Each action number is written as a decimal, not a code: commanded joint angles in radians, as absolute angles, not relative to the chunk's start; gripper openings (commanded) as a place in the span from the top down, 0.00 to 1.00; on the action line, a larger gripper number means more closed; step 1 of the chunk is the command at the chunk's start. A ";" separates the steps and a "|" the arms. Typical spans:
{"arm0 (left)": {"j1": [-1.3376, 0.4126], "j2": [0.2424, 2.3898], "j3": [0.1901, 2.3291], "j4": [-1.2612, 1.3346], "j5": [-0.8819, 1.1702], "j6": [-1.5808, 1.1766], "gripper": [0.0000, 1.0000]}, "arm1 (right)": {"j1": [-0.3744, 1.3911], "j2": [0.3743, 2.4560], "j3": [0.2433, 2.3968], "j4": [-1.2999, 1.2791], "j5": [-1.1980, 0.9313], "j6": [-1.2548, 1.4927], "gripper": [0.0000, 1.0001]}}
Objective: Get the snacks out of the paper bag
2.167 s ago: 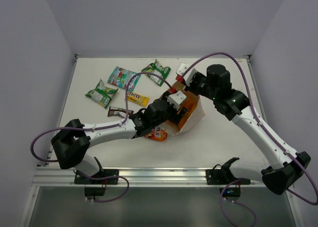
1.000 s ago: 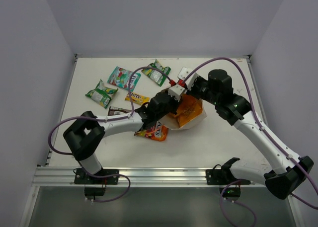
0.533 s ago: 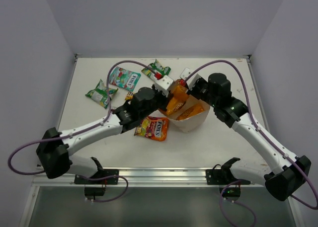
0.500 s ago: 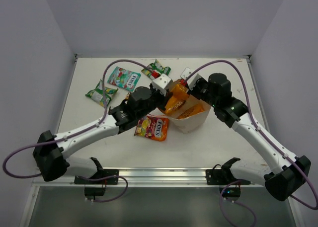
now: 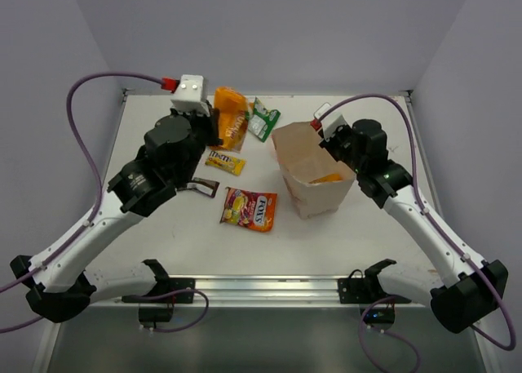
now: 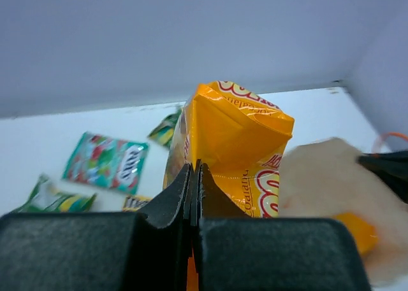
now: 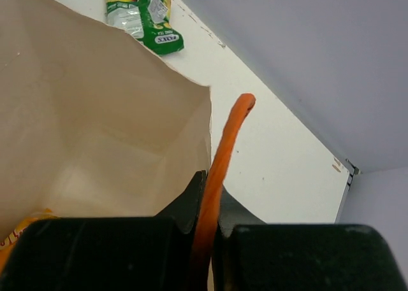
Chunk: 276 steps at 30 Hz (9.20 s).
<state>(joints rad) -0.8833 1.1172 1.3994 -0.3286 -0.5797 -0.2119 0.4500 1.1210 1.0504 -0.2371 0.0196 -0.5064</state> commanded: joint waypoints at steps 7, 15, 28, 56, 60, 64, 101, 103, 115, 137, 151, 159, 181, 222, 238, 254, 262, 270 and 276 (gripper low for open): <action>-0.398 1.062 1.174 -0.589 -0.793 -0.382 1.00 | 0.446 1.032 1.022 -0.173 0.043 -0.440 1.00; -0.180 1.100 0.917 -0.545 -0.666 -0.495 0.95 | 0.446 1.032 1.094 -0.187 0.029 -0.480 1.00; -0.286 0.992 1.112 -0.354 0.044 -0.318 0.06 | 0.448 1.058 1.229 -0.216 -0.066 -0.595 1.00; -1.022 1.307 1.065 0.092 -0.210 -0.193 0.18 | 0.528 1.175 1.301 -0.313 -0.103 -0.712 1.00; -1.031 1.353 1.023 0.171 -0.242 -0.202 0.18 | 0.532 1.163 1.299 -0.311 -0.120 -0.692 1.00; -1.031 1.425 1.015 0.228 -0.241 -0.202 0.17 | 0.537 1.144 1.295 -0.299 -0.141 -0.678 1.00; -1.037 1.720 1.068 0.445 -0.250 -0.337 1.00 | 0.589 1.054 1.077 -0.186 -0.032 -0.557 1.00; -1.037 1.660 1.033 0.456 -0.273 -0.342 1.00 | 0.572 1.046 1.066 -0.184 -0.023 -0.554 1.00; -1.037 1.333 0.991 0.353 -0.311 -0.278 1.00 | 0.502 1.072 1.023 -0.163 0.055 -0.537 1.00; -1.037 1.476 1.084 0.190 -0.015 -0.261 0.11 | 0.502 1.120 1.229 -0.170 0.006 -0.675 1.00; -1.035 1.672 1.193 0.252 -0.092 -0.215 0.09 | 0.584 1.195 1.279 -0.184 -0.041 -0.746 1.00; -1.035 1.765 1.209 0.307 -0.201 -0.288 0.09 | 0.610 1.187 1.252 -0.189 -0.044 -0.736 1.00; -1.035 1.879 1.140 0.425 -0.337 -0.347 1.00 | 0.643 1.149 1.203 -0.161 -0.040 -0.655 1.00; -1.038 1.135 1.351 0.135 -0.331 -0.252 1.00 | 0.500 1.164 1.104 -0.293 0.121 -0.428 1.00; -1.039 1.439 1.384 0.072 -0.227 -0.233 1.00 | 0.560 1.195 1.249 -0.319 0.093 -0.445 1.00; -1.037 1.296 1.455 -0.107 -0.346 -0.248 1.00 | 0.443 1.169 1.076 -0.256 0.196 -0.460 1.00; -1.037 1.141 1.523 -0.075 -0.450 -0.200 1.00 | 0.391 1.161 1.048 -0.256 0.299 -0.390 1.00; -1.034 1.103 1.470 0.049 -0.569 -0.146 1.00 | 0.373 1.131 1.051 -0.275 0.363 -0.342 1.00; -0.892 1.241 1.440 -0.060 -0.513 -0.239 1.00 | 0.306 1.111 1.117 -0.342 0.429 -0.220 1.00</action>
<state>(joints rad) -0.9699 1.1526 1.4689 -0.1093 -0.5529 -0.1783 0.3511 1.1416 1.0534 -0.3077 0.3557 -0.3233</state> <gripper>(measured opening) 0.285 0.022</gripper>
